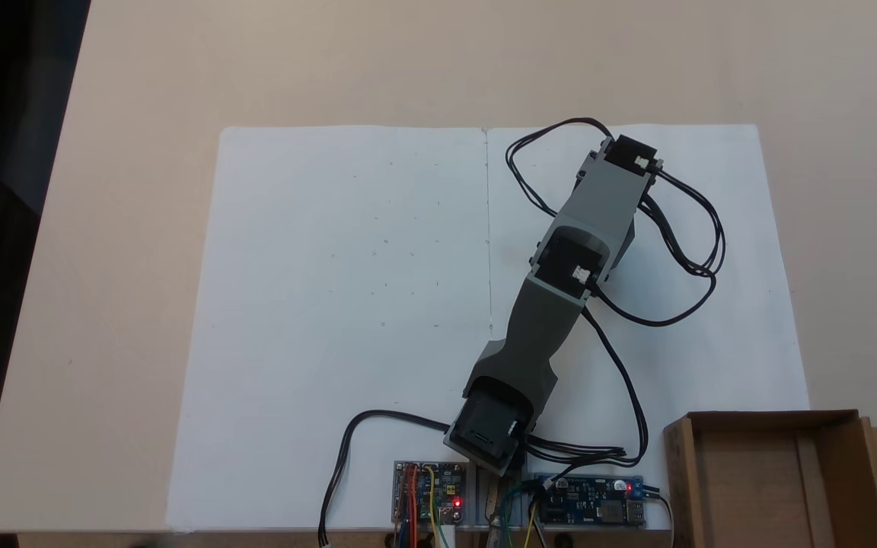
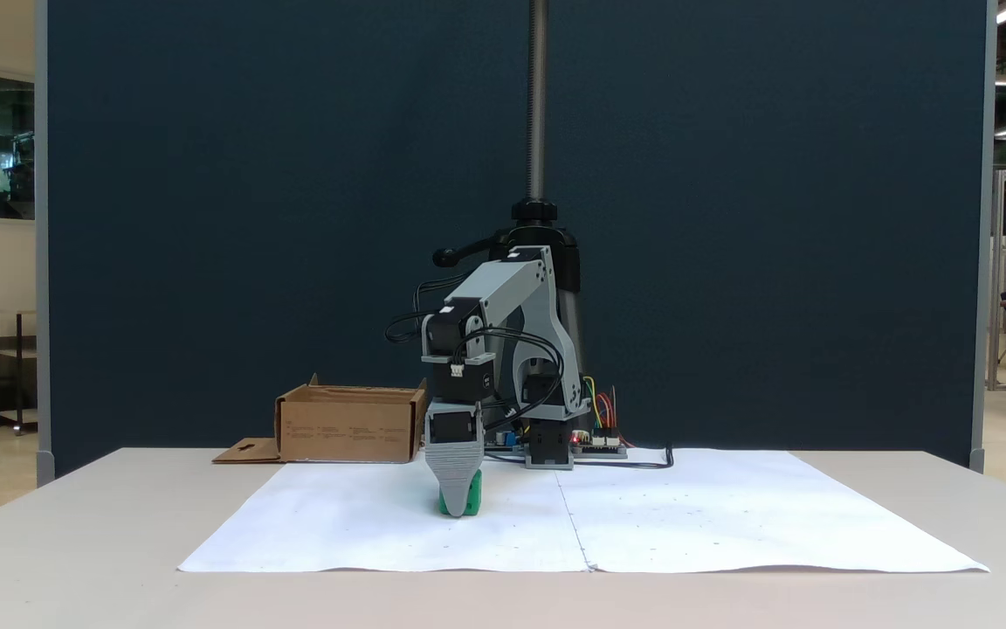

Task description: Grasp a green dice and put it in the bin.

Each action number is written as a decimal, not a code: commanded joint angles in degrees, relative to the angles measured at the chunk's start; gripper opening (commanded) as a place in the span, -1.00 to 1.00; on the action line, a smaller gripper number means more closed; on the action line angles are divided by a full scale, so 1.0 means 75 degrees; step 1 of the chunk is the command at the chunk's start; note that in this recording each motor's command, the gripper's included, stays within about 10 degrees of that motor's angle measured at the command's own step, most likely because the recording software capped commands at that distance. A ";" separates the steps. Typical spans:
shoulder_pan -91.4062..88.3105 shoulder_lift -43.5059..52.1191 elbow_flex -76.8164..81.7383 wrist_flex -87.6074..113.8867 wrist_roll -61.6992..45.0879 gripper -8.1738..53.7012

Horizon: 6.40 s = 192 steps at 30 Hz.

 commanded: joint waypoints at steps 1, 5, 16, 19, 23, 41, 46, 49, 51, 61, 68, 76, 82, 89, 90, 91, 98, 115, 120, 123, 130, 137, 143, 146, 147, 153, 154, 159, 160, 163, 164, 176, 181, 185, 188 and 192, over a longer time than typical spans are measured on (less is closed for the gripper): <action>0.0035 0.0281 -0.0070 -0.0141 0.0645 0.14; 0.0035 0.0305 -0.0070 -0.0129 0.0938 0.14; 0.0047 0.0352 -0.0070 -0.0211 0.1230 -0.36; 0.0047 0.0363 -0.0082 -0.0258 0.1395 -0.36; 0.0059 0.0703 -0.0105 -0.0445 0.1852 -0.36; 0.2578 0.2531 -0.1910 -0.1172 0.3891 -0.36; 0.4242 0.2789 -0.2672 -0.1195 0.4008 -0.36; 0.5883 0.2766 -0.3199 -0.1301 0.3996 -0.36; 0.6680 0.2742 -0.3223 -0.1289 0.3996 -0.36; 0.8707 0.2684 -0.3234 -0.0527 0.3715 -0.36; 0.9469 0.2215 -0.3234 -0.0480 0.3363 -0.36; 1.0090 0.1758 -0.3223 -0.0305 0.2742 -0.36; 1.0430 0.1711 -0.3023 0.0621 0.1875 -0.36; 1.0418 0.1688 -0.2355 0.0785 0.1465 -0.36; 1.0418 0.1688 -0.2355 0.0773 0.1441 -0.36; 1.0418 0.1688 -0.2355 0.0727 0.1430 -0.35; 1.0395 0.1582 -0.2344 0.0539 0.1465 0.72; 0.7313 0.3691 -0.2355 -0.0680 0.4230 0.66; 0.5578 0.3867 -0.2355 -0.0691 0.4535 0.66; 0.4559 0.3961 -0.2355 -0.0703 0.4652 0.66; 0.2109 0.3984 -0.2355 -0.0984 0.4652 0.68; -0.0105 0.3891 -0.2250 -0.0984 0.4652 0.67; -0.1852 0.3949 -0.1945 -0.0996 0.4629 0.67; -0.2695 0.4195 -0.1113 -0.1242 0.4629 0.68; -0.2953 0.4371 -0.0645 -0.1582 0.4629 0.68; -0.4031 0.5672 0.2895 -0.3572 0.4570 0.67; -0.4090 0.5859 0.3340 -0.3865 0.4559 0.67; -0.4207 0.6926 0.5203 -0.5306 0.4535 0.69; -0.4219 0.7148 0.5637 -0.5622 0.4523 0.69; -0.4219 0.7746 0.7008 -0.6490 0.4313 0.70; -0.4219 0.7898 0.7465 -0.6747 0.4266 0.70; -0.3270 0.8871 1.1004 -1.0732 0.3703 0.66; -0.3164 0.8918 1.1707 -1.2349 0.3293 0.66; -0.3082 0.8930 1.1766 -1.3029 0.3258 0.70; -0.3082 0.8941 1.1766 -1.3673 0.3211 0.72; -0.3281 0.8930 1.1766 -1.4306 0.3000 0.71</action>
